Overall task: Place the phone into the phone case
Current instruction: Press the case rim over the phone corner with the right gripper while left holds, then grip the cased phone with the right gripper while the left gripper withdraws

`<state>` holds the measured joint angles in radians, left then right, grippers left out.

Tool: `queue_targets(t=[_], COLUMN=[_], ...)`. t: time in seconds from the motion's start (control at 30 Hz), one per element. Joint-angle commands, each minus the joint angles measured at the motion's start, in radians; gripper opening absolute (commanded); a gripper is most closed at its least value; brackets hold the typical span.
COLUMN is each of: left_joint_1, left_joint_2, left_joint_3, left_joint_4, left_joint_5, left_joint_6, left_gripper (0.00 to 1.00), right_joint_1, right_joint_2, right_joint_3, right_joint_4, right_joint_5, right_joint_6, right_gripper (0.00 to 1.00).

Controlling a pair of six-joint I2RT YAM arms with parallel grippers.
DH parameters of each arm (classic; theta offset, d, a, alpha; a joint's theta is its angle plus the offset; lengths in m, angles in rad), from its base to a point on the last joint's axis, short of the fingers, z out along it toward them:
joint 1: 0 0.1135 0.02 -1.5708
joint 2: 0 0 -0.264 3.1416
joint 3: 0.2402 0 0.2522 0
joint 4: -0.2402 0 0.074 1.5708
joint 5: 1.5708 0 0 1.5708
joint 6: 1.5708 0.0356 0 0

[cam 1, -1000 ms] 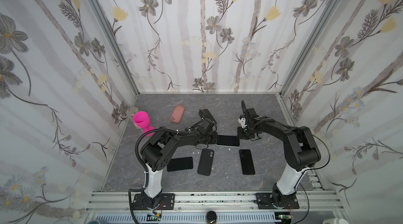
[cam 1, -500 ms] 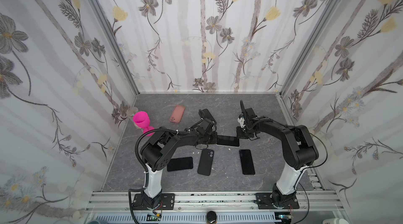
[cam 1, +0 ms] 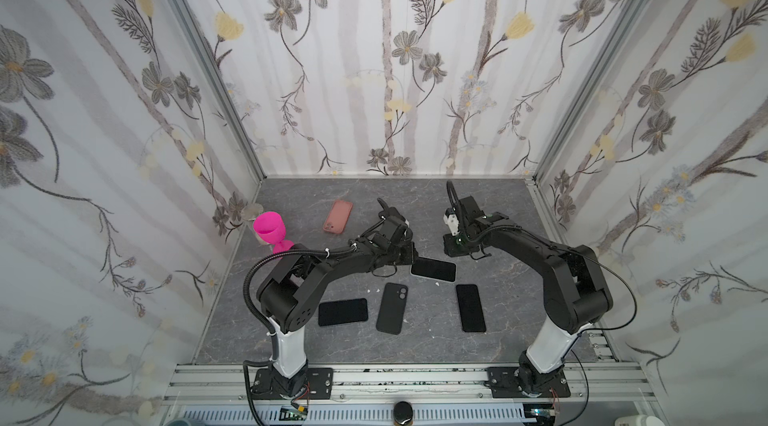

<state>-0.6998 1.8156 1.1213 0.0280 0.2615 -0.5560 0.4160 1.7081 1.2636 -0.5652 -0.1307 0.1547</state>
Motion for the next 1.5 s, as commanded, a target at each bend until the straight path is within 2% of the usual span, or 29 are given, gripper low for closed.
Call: queue_targets(t=[0.0, 0.1, 0.2, 0.27, 0.3, 0.37, 0.5, 0.53, 0.57, 0.6, 0.67, 0.77, 0.93, 1.07, 1.33, 1.47], left_joint_1=[0.012, 0.028, 0.038, 0.038, 0.038, 0.037, 0.038, 0.037, 0.038, 0.038, 0.039, 0.040, 0.040, 0.040, 0.040, 0.040], left_joint_2=[-0.082, -0.185, -0.292, -0.368, -0.401, -0.483, -0.659, -0.703, -0.742, -0.772, -0.828, -0.865, -0.858, -0.840, -0.814, -0.815], left_joint_3=[0.019, 0.022, 0.017, 0.000, -0.015, -0.061, -0.215, -0.259, -0.308, -0.347, -0.424, -0.508, -0.575, -0.578, -0.578, -0.579], left_joint_4=[0.003, -0.009, -0.026, -0.028, -0.024, -0.008, 0.052, 0.072, 0.098, 0.125, 0.174, 0.202, 0.182, 0.162, 0.136, 0.135], left_joint_5=[-0.043, -0.075, -0.109, -0.132, -0.134, -0.128, -0.079, -0.074, -0.102, -0.138, -0.226, -0.273, -0.193, -0.127, -0.113, -0.102], left_joint_6=[0.076, 0.154, 0.263, 0.352, 0.391, 0.479, 0.659, 0.704, 0.734, 0.753, 0.785, 0.845, 0.957, 0.994, 1.019, 1.024], left_gripper=[0.27, 0.31, 0.36, 0.40, 0.42, 0.51, 0.77, 0.88, 0.98, 1.00, 1.00, 1.00, 1.00, 1.00, 1.00, 1.00], right_joint_1=[0.006, 0.024, 0.042, 0.051, 0.052, 0.054, 0.056, 0.058, 0.058, 0.059, 0.061, 0.065, 0.067, 0.073, 0.116, 0.122], right_joint_2=[-0.088, -0.240, -0.390, -0.489, -0.527, -0.598, -0.646, -0.638, -0.621, -0.604, -0.559, -0.499, -0.400, -0.297, -0.121, -0.030], right_joint_3=[0.032, -0.002, -0.113, -0.226, -0.272, -0.369, -0.453, -0.457, -0.456, -0.456, -0.460, -0.483, -0.503, -0.480, -0.370, -0.313], right_joint_4=[0.040, 0.156, 0.341, 0.464, 0.516, 0.572, 0.501, 0.457, 0.416, 0.379, 0.309, 0.277, 0.289, 0.291, 0.240, 0.201], right_joint_5=[-0.011, 0.004, -0.037, -0.053, -0.073, -0.153, -0.276, -0.288, -0.290, -0.288, -0.281, -0.249, -0.227, -0.194, -0.058, -0.042], right_joint_6=[-0.110, -0.184, -0.319, -0.400, -0.443, -0.570, -0.758, -0.788, -0.805, -0.814, -0.841, -0.863, -0.877, -0.876, -0.854, -0.849], right_gripper=[0.29, 0.34, 0.50, 0.76, 0.87, 1.00, 1.00, 1.00, 1.00, 1.00, 1.00, 1.00, 1.00, 1.00, 0.97, 0.96])
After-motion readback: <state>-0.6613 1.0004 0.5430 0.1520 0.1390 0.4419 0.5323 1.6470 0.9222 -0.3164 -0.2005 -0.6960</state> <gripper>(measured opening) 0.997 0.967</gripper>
